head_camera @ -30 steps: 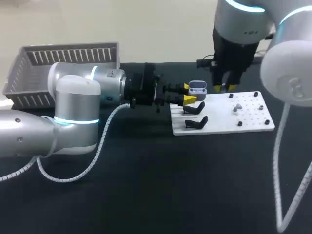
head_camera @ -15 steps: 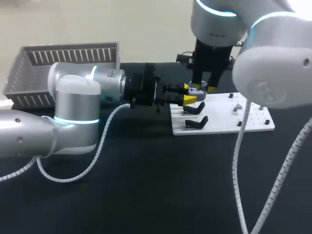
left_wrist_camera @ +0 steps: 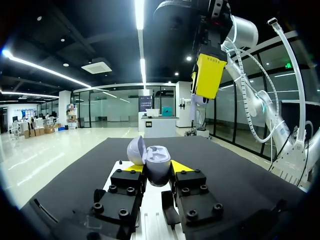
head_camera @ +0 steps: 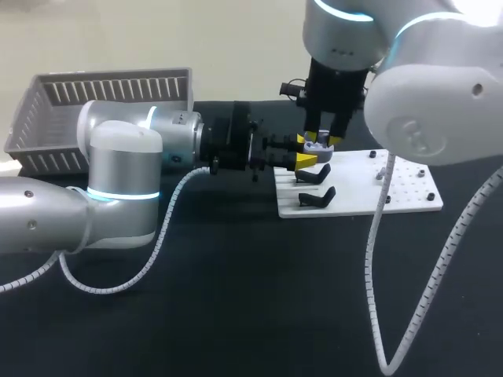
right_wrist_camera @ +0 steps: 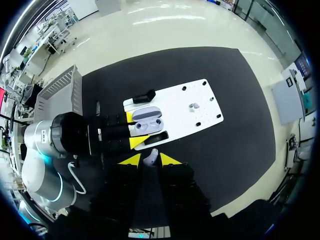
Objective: Pick up each earbud case from the left stands, insert the matching earbuds, close the lid, and place the case in the box.
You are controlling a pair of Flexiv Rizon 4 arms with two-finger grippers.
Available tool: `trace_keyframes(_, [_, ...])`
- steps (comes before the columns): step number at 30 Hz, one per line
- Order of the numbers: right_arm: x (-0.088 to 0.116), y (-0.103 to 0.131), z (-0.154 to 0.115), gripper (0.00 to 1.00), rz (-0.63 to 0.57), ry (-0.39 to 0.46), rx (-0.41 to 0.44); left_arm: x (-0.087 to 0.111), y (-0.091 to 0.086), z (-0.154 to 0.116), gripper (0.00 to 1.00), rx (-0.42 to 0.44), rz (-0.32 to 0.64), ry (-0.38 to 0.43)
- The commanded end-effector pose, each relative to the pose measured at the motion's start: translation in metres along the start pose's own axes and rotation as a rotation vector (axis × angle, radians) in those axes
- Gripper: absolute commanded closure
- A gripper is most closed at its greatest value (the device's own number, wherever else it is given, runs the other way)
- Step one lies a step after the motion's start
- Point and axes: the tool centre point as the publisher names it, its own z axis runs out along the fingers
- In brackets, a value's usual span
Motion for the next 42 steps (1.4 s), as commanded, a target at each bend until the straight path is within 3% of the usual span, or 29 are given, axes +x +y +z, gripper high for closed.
trace_keyframes(1, [0.0, 0.001, 0.001, 1.0, 0.016, -0.003, 0.003, 0.0, 0.001, 0.0, 1.0, 0.003, 0.0, 0.001])
trace_keyframes(6, [-0.006, -0.001, 0.005, 1.0, 0.108, -0.026, 0.051, 0.0, 0.001, 0.0, 1.0, 0.003, 0.0, 0.001])
trace_keyframes(12, [-0.016, -0.005, 0.012, 1.0, 0.212, -0.028, 0.037, 0.0, 0.001, 0.0, 1.0, 0.003, 0.0, 0.001])
trace_keyframes(20, [-0.023, -0.001, 0.022, 1.0, 0.248, -0.007, -0.003, 0.0, 0.001, 0.0, 1.0, 0.003, 0.0, 0.001])
trace_keyframes(36, [-0.023, -0.001, 0.022, 1.0, 0.248, -0.007, -0.003, 0.0, 0.001, 0.0, 1.0, 0.003, 0.0, 0.001])
trace_keyframes(42, [-0.025, 0.006, 0.024, 1.0, 0.329, 0.017, 0.023, 0.0, 0.001, 0.0, 1.0, 0.003, 0.0, 0.001])
